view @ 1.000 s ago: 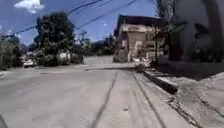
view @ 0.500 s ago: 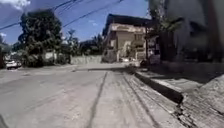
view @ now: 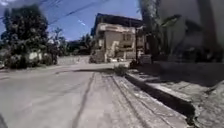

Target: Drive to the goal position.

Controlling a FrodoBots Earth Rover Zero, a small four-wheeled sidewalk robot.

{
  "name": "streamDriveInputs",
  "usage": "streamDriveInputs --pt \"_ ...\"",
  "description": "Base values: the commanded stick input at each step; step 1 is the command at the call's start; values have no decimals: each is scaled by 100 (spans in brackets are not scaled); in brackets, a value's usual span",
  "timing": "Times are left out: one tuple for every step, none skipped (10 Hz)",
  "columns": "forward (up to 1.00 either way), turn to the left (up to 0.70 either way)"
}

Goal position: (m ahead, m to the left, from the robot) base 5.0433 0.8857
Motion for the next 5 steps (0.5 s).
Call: streamDriveInputs --pt "85 33" --pt "85 34" --pt "85 34" --pt "85 34" --pt "85 34"
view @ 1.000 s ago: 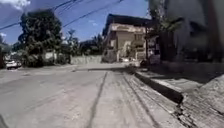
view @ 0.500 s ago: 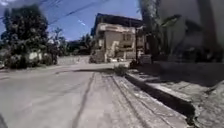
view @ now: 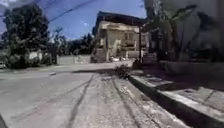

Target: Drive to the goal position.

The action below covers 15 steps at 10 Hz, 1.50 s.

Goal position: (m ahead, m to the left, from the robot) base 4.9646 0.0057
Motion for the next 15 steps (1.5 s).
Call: streamDriveInputs --pt "85 0" --pt "85 0" --pt "85 0" --pt "85 11" --pt "85 13" --pt "85 5" --pt "85 0" --pt "85 0" --pt "85 4" --pt "85 0" --pt "85 7" --pt "85 3" --pt "85 0" --pt "85 5" --pt "85 6"
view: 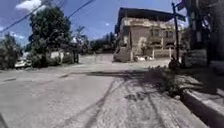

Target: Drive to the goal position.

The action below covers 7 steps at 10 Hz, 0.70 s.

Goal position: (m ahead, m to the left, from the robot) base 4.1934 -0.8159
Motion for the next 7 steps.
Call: streamDriveInputs --pt "85 3" --pt "85 1" --pt "85 5" --pt "85 1" --pt "85 0" --pt "85 0" --pt "85 0"
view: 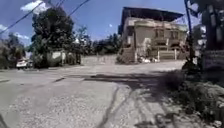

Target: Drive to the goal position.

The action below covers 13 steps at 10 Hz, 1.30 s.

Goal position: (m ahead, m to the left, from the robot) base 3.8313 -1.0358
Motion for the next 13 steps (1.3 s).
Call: streamDriveInputs --pt "85 7" --pt "85 3" --pt "85 -18" --pt "85 -34" --pt "85 -34" --pt "85 -34" --pt "85 -23" --pt "85 5" --pt "85 3" --pt "85 0" --pt "85 0" --pt "85 0" --pt "85 0"
